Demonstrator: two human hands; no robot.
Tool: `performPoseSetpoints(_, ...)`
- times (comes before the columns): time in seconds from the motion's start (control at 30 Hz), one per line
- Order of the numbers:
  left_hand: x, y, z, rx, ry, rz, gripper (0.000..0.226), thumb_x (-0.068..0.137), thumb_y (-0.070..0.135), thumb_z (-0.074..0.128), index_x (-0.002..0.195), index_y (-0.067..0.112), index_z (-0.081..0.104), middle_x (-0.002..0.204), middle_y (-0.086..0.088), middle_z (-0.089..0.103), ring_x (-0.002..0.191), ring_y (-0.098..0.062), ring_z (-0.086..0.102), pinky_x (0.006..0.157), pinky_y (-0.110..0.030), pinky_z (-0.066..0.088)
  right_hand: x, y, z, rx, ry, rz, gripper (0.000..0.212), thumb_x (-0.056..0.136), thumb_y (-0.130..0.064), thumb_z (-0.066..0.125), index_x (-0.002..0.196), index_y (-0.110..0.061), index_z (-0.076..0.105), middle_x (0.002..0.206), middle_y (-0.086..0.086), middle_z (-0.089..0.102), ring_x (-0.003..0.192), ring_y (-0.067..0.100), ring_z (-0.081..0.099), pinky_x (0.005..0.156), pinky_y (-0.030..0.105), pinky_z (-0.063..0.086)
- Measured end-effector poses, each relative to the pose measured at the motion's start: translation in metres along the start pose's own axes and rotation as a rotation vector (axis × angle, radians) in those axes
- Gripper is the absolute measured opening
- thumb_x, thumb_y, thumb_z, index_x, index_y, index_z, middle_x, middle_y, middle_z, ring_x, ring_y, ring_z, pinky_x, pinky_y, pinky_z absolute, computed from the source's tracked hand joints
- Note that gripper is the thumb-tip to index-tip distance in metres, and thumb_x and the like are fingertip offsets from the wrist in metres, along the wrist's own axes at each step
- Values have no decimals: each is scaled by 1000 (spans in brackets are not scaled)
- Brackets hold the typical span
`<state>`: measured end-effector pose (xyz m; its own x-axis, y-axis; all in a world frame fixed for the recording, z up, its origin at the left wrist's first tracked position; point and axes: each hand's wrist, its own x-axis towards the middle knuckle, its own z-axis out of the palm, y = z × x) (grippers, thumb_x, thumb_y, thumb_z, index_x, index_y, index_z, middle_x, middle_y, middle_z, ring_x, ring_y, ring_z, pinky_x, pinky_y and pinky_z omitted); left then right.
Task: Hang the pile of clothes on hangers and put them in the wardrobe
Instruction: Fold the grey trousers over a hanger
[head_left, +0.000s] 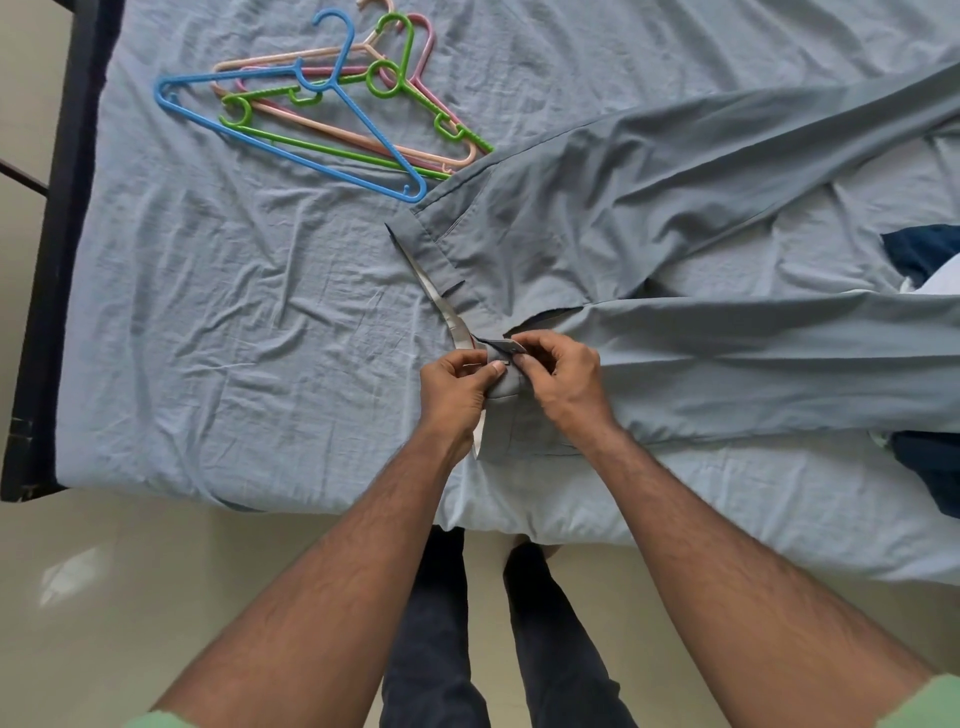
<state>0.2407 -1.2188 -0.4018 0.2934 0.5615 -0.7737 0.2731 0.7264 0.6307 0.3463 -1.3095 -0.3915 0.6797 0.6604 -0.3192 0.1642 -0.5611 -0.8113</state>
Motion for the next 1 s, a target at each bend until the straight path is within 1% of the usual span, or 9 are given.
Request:
performPoseSetpoints(0.13,1,-1,5,-34,50,-11,18,82,-5,77,98,-11,70,81,-16,73,77,-24,71,86,-44,59,0,1,-2,7,17,44,13,92,-8,69,96,-18,77,84,-16,72,82,-3,68,79,11,50)
performPoseSetpoints(0.3,-1,-3,7,-68,82,-22,16,81,-4,77,94,-11,72,87,-23,74,82,-31,72,89,-46,59,-4,0,-2,0,-8,29,12,93,-8,67,95,-17,76,82,-16,70,79,-7,64,75,7,47)
performPoseSetpoints(0.4,-2,-2,7,-70,81,-27,13,82,-6,76,93,-10,72,87,-21,74,83,-31,71,89,-45,59,-6,1,-3,0,-22,13,12,93,-9,67,95,-17,76,84,-14,71,80,-4,66,76,11,50)
performPoseSetpoints(0.53,-4,2,8,-70,80,-31,7,84,-5,74,89,-6,72,86,-17,73,83,-28,71,86,-40,60,-7,2,-6,-65,-48,-50,11,92,-12,68,98,-16,77,91,-6,75,86,7,70,80,30,59)
performPoseSetpoints(0.63,-6,5,9,-30,68,-25,8,86,-6,72,82,1,70,77,-12,71,69,-19,70,64,-27,58,-8,1,-5,-156,-26,-143,11,91,-9,67,96,-10,76,90,3,74,84,17,69,77,39,58)
performPoseSetpoints(0.7,-7,6,10,-8,54,-19,11,86,-8,70,81,2,70,73,-11,70,61,-15,69,56,-22,55,-9,-1,-1,-234,-7,-187,10,92,-9,66,95,-8,76,90,5,73,83,20,67,75,41,57)
performPoseSetpoints(0.77,-10,5,9,5,34,-14,9,86,-10,70,84,-1,69,74,-12,70,62,-15,70,57,-23,56,-10,-2,2,-279,2,-180,11,92,-9,66,96,-7,76,93,6,73,85,21,67,76,41,57)
performPoseSetpoints(0.87,-10,-1,4,41,32,-9,5,88,-7,68,89,-3,69,78,-14,70,67,-18,70,64,-27,59,-11,-3,6,-307,-33,-139,12,94,-11,66,99,-7,77,98,5,73,89,20,67,79,40,58)
performPoseSetpoints(1.0,-8,-7,-4,59,20,-23,12,92,11,71,82,5,71,80,-15,69,73,-25,65,70,-35,53,-16,-2,9,-292,-96,-132,14,94,-11,66,101,-9,78,101,0,71,89,17,67,81,37,58)
